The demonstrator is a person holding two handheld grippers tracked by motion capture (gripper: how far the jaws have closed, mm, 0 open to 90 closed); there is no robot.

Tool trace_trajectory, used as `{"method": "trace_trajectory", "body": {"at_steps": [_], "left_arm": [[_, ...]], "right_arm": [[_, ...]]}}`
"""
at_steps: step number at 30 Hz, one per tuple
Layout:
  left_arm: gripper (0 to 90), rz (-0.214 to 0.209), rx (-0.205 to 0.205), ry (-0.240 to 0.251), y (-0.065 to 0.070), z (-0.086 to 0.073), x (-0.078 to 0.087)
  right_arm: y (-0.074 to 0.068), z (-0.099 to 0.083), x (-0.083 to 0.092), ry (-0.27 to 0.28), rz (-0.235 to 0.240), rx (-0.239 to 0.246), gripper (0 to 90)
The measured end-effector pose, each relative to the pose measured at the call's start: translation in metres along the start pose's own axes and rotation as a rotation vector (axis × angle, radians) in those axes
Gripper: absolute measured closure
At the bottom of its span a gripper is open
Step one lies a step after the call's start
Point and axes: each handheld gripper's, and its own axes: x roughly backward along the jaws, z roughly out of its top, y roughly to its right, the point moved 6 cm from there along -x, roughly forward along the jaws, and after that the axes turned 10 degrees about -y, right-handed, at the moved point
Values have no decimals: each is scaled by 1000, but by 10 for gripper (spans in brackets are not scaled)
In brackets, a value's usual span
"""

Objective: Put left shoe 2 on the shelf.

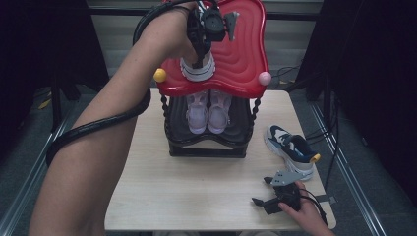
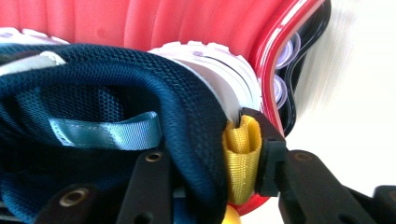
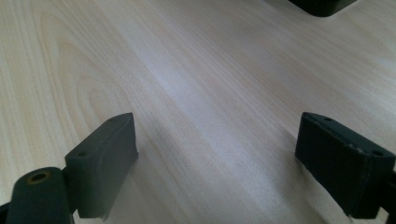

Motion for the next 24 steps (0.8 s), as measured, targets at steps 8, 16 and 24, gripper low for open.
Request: {"method": "trace_trajectory", "body": {"at_steps": [8, 16, 24], "left_arm": [[595, -10, 6, 3, 0, -1, 0], [640, -3, -45, -24, 3, -4, -1], [651, 0, -45, -24, 3, -8, -1]], "right_arm": [[0, 0, 0, 0, 0, 1, 120], [0, 0, 0, 1, -2, 1, 120], [0, 0, 0, 1, -1, 1, 120]]}}
